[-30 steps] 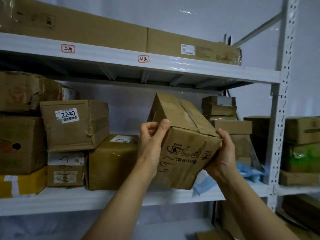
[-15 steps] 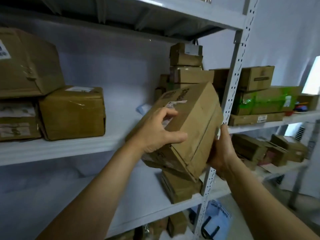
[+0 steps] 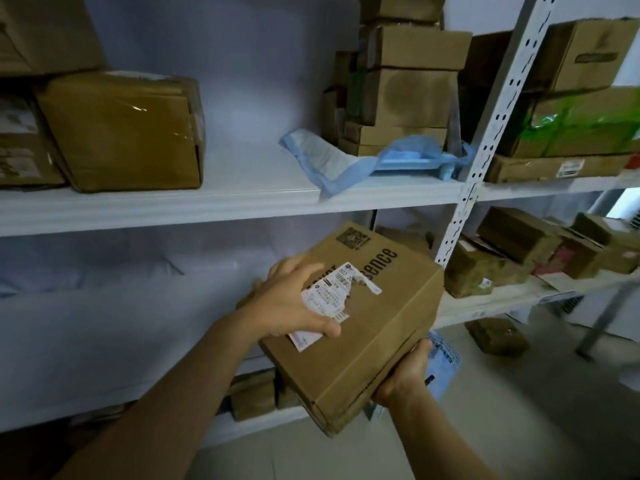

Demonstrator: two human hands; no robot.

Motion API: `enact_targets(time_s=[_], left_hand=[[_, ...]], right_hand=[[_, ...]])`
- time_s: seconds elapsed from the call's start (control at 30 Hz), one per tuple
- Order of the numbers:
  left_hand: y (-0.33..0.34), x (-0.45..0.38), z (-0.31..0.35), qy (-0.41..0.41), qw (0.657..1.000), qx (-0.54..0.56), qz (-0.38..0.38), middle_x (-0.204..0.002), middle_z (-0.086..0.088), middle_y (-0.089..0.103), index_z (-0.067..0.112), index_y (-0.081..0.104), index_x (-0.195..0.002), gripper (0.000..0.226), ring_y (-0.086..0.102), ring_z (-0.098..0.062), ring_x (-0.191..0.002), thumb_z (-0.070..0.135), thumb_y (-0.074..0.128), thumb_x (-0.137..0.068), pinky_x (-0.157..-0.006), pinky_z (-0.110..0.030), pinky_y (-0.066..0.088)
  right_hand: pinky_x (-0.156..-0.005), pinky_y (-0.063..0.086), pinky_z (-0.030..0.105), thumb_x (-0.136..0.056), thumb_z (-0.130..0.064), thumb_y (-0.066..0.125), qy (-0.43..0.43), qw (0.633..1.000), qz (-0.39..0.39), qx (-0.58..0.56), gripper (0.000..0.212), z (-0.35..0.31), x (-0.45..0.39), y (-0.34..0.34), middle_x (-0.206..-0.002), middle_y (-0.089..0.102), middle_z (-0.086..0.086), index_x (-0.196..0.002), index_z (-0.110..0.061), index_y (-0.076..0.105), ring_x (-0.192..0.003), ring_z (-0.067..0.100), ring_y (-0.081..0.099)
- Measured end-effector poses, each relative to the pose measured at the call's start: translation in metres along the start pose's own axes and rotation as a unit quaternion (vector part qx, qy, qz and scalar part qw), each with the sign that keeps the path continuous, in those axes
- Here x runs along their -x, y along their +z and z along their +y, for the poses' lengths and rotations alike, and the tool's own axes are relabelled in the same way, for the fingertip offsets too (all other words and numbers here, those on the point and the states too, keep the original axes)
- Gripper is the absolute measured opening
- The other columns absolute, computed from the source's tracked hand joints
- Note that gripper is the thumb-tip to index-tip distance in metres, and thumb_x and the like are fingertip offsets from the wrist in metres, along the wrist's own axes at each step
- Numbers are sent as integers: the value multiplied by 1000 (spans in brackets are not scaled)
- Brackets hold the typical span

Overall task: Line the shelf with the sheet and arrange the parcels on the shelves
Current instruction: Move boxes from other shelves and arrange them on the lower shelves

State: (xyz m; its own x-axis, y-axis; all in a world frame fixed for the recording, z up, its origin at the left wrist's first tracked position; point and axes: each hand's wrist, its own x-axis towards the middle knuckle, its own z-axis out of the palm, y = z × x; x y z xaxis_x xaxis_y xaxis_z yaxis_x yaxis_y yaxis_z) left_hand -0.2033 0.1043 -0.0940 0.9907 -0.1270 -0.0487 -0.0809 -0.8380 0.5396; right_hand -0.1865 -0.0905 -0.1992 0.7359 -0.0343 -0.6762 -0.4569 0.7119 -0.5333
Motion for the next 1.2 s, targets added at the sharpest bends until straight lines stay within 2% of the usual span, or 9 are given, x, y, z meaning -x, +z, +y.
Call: enact_targets(time_s=[0.1,0.3,0.4,0.47,0.7,0.83,0.93,1.07,1.2], left_hand=[[13,2,-38,-127,989,46,-54,-160,4,-9,44,-3,-147,142,-2,-25,-147,72,78,-33,-115,-57,14],[38,3,-109,-224,957,180,-31,-134,3,50,45,43,-127,106,52,-22,-119,78,78,-33,-100,-44,45],[41,0,-124,-241,930,277,-28,-117,5,59,42,56,-104,55,59,-15,-104,57,82,-58,-93,-32,47],[54,-13,-139,-274,919,282,9,-124,5,59,44,54,-112,76,56,-20,-113,64,85,-45,-100,-37,44],[99,-100,-196,-348,894,266,96,-137,2,50,52,45,-125,118,48,-27,-124,89,69,-15,-101,-49,42],[96,-139,-182,-346,887,275,132,-136,-4,49,43,50,-125,123,45,-30,-126,86,69,-11,-104,-49,40],[108,-178,-187,-351,870,300,172,-117,-1,66,29,65,-111,118,60,-27,-109,79,72,-5,-95,-45,49],[129,-221,-183,-363,852,329,185,-111,-3,68,21,67,-106,98,60,-28,-108,57,74,-15,-92,-44,51],[146,-251,-180,-360,850,326,205,-107,-5,68,19,66,-103,64,59,-31,-107,36,78,-42,-93,-45,49]], right_hand=[[-92,46,53,-74,-85,28,14,999,4,30,82,23,-14,-2,-113,65,12,-118,-25,63,-100,36,58],[-88,48,46,-82,-63,49,-6,989,3,148,60,58,-24,32,-112,64,14,-121,-18,56,-102,33,59],[-87,50,49,-44,-74,71,-29,975,18,219,99,77,-63,42,-115,62,9,-127,-25,50,-100,32,61],[-86,52,53,-32,-83,70,-14,959,-30,280,109,90,-103,43,-116,64,7,-125,-31,53,-100,33,64],[-91,49,56,-40,-84,72,1,918,-153,366,103,65,-181,86,-131,57,4,-131,-44,48,-108,34,63],[-90,52,50,-60,-72,70,-2,914,-189,359,85,32,-176,114,-117,68,13,-129,-24,56,-101,33,67],[-76,55,39,-87,-56,50,-6,907,-229,352,52,6,-210,125,-96,74,14,-113,-14,65,-84,28,71],[-75,52,36,-94,-51,41,-32,884,-156,439,46,-21,-249,142,-98,69,14,-104,-13,64,-84,28,66],[-87,39,36,-102,-41,26,-139,778,-91,605,49,-38,-281,146,-117,61,15,-121,-7,56,-109,34,56]])
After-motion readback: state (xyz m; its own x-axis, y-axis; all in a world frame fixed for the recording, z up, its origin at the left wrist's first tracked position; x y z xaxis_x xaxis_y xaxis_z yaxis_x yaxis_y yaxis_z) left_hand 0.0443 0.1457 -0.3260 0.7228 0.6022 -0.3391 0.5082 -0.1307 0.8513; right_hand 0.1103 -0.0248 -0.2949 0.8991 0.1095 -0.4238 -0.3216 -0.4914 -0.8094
